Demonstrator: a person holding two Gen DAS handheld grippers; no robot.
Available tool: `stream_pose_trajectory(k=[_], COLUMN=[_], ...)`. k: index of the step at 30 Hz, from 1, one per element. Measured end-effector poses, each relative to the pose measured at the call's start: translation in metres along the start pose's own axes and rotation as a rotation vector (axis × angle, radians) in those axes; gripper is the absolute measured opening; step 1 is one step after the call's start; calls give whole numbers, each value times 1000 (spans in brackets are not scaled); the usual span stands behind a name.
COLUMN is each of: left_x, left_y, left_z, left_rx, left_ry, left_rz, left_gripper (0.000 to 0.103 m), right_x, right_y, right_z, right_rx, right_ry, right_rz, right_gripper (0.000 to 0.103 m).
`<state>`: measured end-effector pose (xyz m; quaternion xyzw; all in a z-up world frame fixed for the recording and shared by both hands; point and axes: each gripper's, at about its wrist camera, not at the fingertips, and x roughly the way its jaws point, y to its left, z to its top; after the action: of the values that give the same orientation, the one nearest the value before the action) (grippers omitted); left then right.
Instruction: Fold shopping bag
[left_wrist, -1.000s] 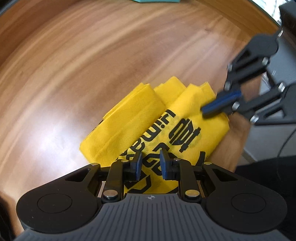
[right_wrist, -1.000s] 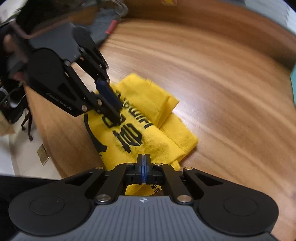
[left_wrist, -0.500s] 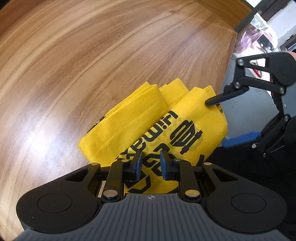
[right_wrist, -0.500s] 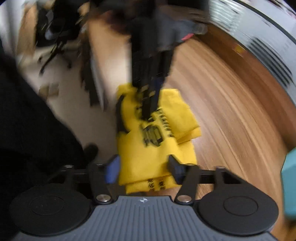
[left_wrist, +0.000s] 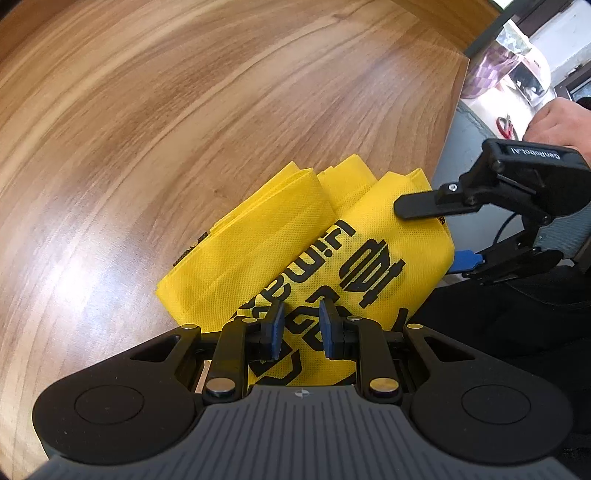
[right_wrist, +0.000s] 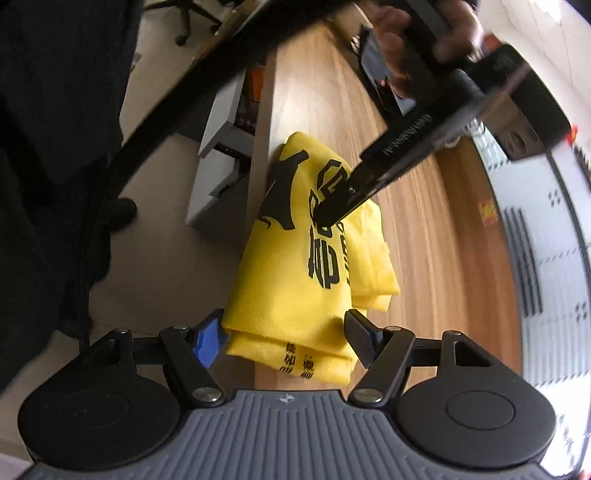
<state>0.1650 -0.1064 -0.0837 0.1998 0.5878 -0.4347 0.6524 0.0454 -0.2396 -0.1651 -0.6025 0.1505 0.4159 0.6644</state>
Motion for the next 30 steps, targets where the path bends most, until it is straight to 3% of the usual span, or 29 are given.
stream_pose_trajectory(k=[4,8,11,12,14,18,23,30], left_x=[1,0,-3,-6,-12,-22,-47,-92], left_y=[-2,-2,-1,1,4,9,10,-11], left_z=[2,3,5,6,7,8,11,14], left_rx=[2,5,5,-2,-12,-25,-14,84], left_ry=[11,16,20,14,-3,-33,-97,-175], left_rz=[7,8,9,11,8,14,72,131], left_gripper=[23,23,23,23,23,25,25,25], right_x=[2,3,-3,-1,3,21,47,78], right_y=[14,7,-29,-52,-74,-117,-125,-119], right_z=[-3,-6,-11,-18,-28,-72,-100,-142], right_rx=[-119,-81,200,356,508,924,1167,1506], right_ry=[-54,-88,-119,-138,-147,-181,-209,-275], right_rz=[-31,8,185,282,368,577,699,861], right_gripper=[59,49,43,41,34,28,25,24])
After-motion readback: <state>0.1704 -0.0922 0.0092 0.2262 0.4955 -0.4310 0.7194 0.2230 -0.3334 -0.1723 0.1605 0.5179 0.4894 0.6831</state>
